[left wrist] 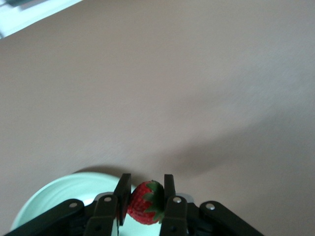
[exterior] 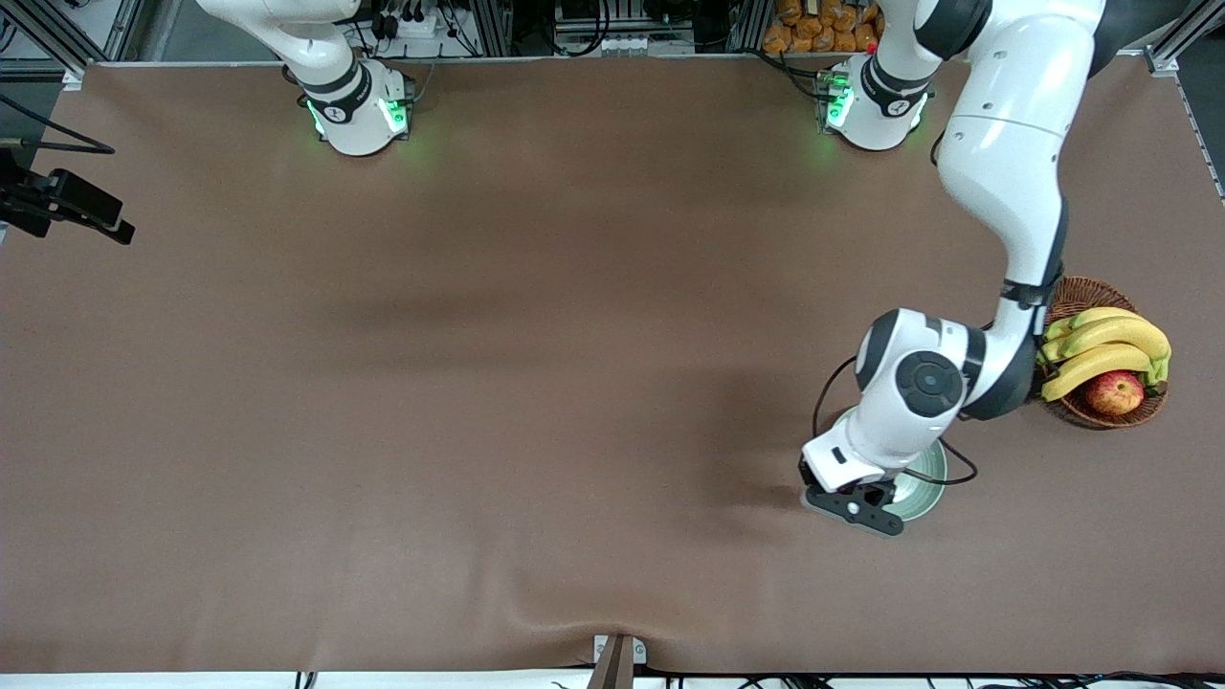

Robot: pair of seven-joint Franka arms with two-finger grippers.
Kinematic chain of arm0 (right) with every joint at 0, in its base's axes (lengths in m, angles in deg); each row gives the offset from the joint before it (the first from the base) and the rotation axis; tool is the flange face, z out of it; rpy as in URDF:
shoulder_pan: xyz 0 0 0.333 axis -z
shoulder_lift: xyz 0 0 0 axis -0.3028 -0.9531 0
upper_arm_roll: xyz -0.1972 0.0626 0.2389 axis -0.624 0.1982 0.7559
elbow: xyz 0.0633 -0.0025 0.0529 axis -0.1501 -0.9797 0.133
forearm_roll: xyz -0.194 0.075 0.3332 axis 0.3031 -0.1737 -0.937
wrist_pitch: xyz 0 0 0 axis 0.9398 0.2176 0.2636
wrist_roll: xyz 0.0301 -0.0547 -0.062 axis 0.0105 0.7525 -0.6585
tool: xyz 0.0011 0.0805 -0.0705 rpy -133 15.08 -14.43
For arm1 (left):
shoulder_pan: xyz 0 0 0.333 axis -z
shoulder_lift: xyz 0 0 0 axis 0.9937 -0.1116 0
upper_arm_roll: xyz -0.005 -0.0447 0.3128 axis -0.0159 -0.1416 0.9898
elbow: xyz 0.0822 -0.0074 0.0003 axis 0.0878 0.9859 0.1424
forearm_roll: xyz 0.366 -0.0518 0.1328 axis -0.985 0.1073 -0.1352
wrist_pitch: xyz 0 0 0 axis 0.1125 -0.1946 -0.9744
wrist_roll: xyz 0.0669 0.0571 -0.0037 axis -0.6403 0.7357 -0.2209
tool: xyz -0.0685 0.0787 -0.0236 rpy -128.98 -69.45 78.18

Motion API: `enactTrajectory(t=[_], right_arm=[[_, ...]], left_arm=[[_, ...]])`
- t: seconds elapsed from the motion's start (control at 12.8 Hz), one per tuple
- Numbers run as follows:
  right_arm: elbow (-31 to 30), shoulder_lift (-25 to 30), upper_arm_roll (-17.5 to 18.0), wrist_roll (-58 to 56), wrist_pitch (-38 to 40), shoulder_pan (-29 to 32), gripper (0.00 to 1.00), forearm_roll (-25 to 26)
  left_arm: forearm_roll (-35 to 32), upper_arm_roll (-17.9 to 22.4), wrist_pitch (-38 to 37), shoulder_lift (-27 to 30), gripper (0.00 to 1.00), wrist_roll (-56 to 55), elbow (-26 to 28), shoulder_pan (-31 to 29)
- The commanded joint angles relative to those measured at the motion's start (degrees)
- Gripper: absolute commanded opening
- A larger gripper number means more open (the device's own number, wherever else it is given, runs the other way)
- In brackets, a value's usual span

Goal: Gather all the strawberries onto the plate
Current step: 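Lower the strawberry onto the green plate and open the left gripper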

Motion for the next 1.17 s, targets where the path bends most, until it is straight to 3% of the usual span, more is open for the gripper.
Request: enactTrajectory(t=[0.0,0.23,0.47,0.55,0.62,0.7,0.86,1.09], right_arm=[[1.00,-0.15,0.25,0.09,0.78,-0.01,1.00,-0.17],[1.00,-0.15,0.25,0.00,0.78,-0.01,1.00,-0.17],[1.00,-0.15,0.25,0.00,0.78,-0.01,1.00,-0.17],[1.00,-0.15,0.25,0.00,0.78,-0.01,1.00,-0.17],[1.00,-0.24,0.25,0.00,0.78,-0.01,1.00,-0.17],[1.00,-0.24,0.25,0.00,0.78,-0.01,1.00,-0.17],[1.00,-0.24,0.25,-0.09,0.78,-0.01,1.00,-0.17],[1.00,-0.24,0.25,-0.09,0.78,-0.01,1.00,-0.17]], left_arm=[[-1.52,-0.68,-1.78,3.38,0.00,6.62,4.78,-5.14],[-0.82,-1.12,-1.78,2.59,0.00,14.56,5.58,-9.56],[-0.73,-1.12,-1.25,1.62,0.10,14.48,6.29,-9.39],[-0.56,-1.12,-0.56,1.01,0.34,14.22,6.20,-9.13],[-0.29,-1.03,0.23,0.66,0.68,13.79,6.11,-8.95],[-0.29,-1.03,0.68,0.39,0.89,13.69,6.02,-8.78],[-0.29,-1.03,0.68,0.56,1.00,13.61,5.93,-8.60],[-0.38,-1.03,0.68,1.00,1.00,13.78,5.67,-8.60]])
